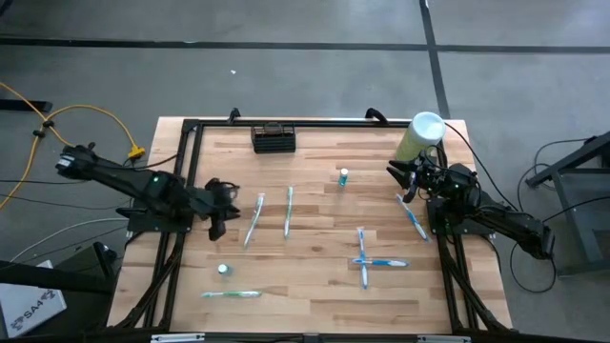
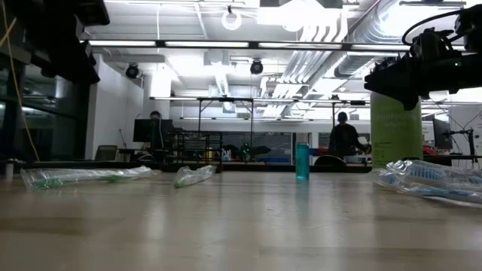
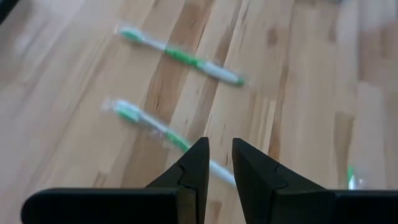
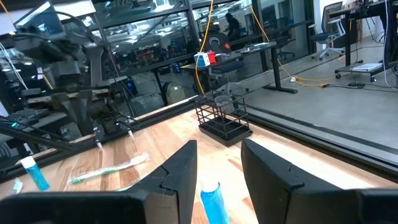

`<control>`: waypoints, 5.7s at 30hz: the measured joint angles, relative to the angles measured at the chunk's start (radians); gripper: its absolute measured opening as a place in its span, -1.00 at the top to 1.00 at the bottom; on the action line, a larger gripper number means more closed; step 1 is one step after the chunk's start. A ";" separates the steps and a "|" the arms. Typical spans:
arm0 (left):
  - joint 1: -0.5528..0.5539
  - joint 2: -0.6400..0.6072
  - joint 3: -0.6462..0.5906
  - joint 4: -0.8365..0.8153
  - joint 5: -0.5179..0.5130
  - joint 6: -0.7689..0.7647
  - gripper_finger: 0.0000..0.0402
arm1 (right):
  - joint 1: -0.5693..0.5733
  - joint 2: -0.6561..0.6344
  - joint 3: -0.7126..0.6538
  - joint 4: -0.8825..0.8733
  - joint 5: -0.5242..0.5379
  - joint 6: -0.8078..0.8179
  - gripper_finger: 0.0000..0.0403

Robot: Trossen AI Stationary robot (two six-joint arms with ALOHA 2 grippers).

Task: Pick & Place toothbrushing station
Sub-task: Put the bottom blue mouthwash bottle into the wire organizer

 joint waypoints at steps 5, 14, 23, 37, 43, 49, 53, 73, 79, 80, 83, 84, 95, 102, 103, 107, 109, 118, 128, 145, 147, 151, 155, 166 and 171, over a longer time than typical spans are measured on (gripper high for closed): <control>-0.060 0.137 0.137 -0.195 -0.028 -0.146 0.66 | 0.000 0.000 0.000 0.001 0.000 0.000 0.42; -0.235 0.209 0.174 -0.260 -0.010 -0.425 0.66 | 0.000 0.000 0.000 0.001 0.000 0.000 0.42; -0.425 0.208 0.199 -0.253 0.000 -0.592 0.68 | 0.000 0.000 0.000 0.001 0.000 0.000 0.42; -0.491 0.472 0.412 -0.316 0.061 -0.599 0.84 | 0.000 0.000 0.000 0.002 0.000 0.000 0.42; -0.491 0.549 0.464 -0.385 0.105 -0.638 0.84 | 0.000 0.000 0.000 0.002 0.000 0.000 0.42; -0.491 0.549 0.465 -0.387 0.107 -0.651 0.84 | 0.000 0.000 0.000 0.002 0.000 0.000 0.42; -0.491 0.549 0.465 -0.386 0.104 -0.648 0.84 | 0.000 0.000 0.000 0.002 0.000 0.000 0.42; -0.501 0.609 0.464 -0.365 0.111 -0.806 0.84 | 0.000 0.000 0.000 0.002 0.000 0.000 0.42; -0.507 0.618 0.464 -0.360 0.113 -0.816 0.83 | 0.000 0.000 0.000 0.002 0.000 0.000 0.42; -0.511 0.620 0.464 -0.360 0.112 -0.821 0.83 | 0.000 0.000 0.000 0.002 0.000 0.000 0.42; -0.526 0.620 0.464 -0.359 0.108 -0.826 0.83 | 0.000 0.000 0.000 0.002 0.000 0.000 0.42; -0.531 0.620 0.464 -0.360 0.108 -0.833 0.83 | 0.000 0.000 0.000 0.002 0.000 0.000 0.42; -0.543 0.620 0.463 -0.363 0.107 -0.842 0.66 | 0.000 0.000 0.000 0.002 0.000 0.000 0.42; -0.543 0.620 0.463 -0.363 0.107 -0.840 0.40 | 0.000 0.000 0.000 0.002 0.000 0.000 0.42; -0.543 0.621 0.463 -0.364 0.107 -0.840 0.38 | 0.000 0.000 0.000 0.002 0.000 0.000 0.42; -0.534 0.637 0.463 -0.375 0.107 -0.841 0.35 | 0.000 0.000 0.000 0.002 0.000 0.000 0.42; -0.526 0.648 0.463 -0.383 0.108 -0.840 0.34 | 0.000 0.000 0.000 0.002 0.000 0.000 0.42; -0.483 0.686 0.463 -0.385 0.138 -0.812 0.34 | 0.000 0.000 0.000 0.002 0.000 0.000 0.42; -0.482 0.688 0.463 -0.393 0.149 -0.823 0.34 | 0.000 0.000 0.000 0.002 0.000 0.000 0.42; -0.482 0.688 0.463 -0.393 0.159 -0.861 0.32 | 0.000 0.000 0.000 0.002 0.000 0.000 0.42; -0.482 0.688 0.463 -0.393 0.160 -0.866 0.27 | 0.000 0.000 0.000 0.002 0.000 0.000 0.42; -0.482 0.688 0.463 -0.393 0.160 -0.876 0.13 | 0.000 0.000 0.000 0.002 0.000 0.000 0.42; -0.482 0.696 0.463 -0.393 0.179 -0.884 0.07 | 0.000 0.000 0.000 0.002 0.000 0.000 0.42; -0.482 0.721 0.463 -0.383 0.199 -0.891 0.06 | 0.000 0.000 0.000 0.002 0.000 0.000 0.42; -0.477 0.762 0.464 -0.369 0.200 -0.875 0.06 | 0.000 0.000 0.000 0.002 0.000 0.000 0.42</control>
